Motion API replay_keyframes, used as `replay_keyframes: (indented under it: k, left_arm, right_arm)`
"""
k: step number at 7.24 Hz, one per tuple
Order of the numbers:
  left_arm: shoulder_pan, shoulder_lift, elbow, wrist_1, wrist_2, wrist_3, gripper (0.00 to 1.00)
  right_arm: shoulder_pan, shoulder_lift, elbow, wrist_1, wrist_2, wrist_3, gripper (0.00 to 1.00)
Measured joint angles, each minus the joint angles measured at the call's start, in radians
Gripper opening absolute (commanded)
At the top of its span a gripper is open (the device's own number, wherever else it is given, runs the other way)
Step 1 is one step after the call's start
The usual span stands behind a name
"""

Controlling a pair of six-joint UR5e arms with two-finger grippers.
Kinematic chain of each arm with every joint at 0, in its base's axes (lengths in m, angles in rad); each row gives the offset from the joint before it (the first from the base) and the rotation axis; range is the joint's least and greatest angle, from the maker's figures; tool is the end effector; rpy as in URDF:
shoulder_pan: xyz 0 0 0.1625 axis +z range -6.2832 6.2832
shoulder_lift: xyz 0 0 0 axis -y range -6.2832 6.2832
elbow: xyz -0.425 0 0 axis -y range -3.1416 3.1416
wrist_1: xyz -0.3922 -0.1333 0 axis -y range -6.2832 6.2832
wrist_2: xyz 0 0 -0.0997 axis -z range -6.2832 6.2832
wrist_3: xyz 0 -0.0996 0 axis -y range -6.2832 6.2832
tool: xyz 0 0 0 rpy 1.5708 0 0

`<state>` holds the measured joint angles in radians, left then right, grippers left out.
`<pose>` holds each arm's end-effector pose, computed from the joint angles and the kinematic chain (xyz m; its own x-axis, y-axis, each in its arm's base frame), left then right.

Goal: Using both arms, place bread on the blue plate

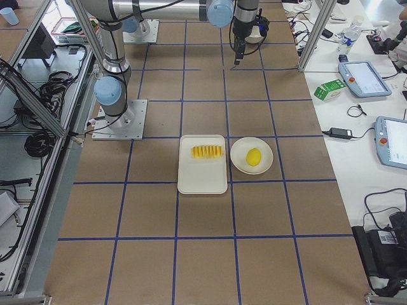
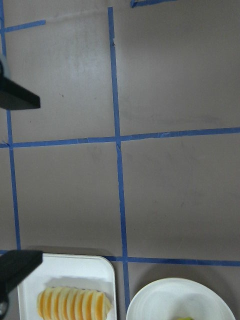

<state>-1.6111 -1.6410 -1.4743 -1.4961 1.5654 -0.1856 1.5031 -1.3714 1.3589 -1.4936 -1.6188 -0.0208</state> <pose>-0.1551 -0.5253 0.5077 -0.9894 -0.1433 0.0239 -0.1450 0.9846 -0.0981 0.0897 -0.5768 0.4783 -0.9980 0.0438 0.0465 0.0468 0.9967 0.0656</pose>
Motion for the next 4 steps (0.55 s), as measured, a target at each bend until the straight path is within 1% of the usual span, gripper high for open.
replay_keyframes:
  k: [4]
  left_arm:
    - [0.004,0.002,-0.006,-0.001,0.006,0.010,1.00]
  right_arm:
    - [-0.013,-0.020,0.029,0.002,-0.003,-0.004,1.00]
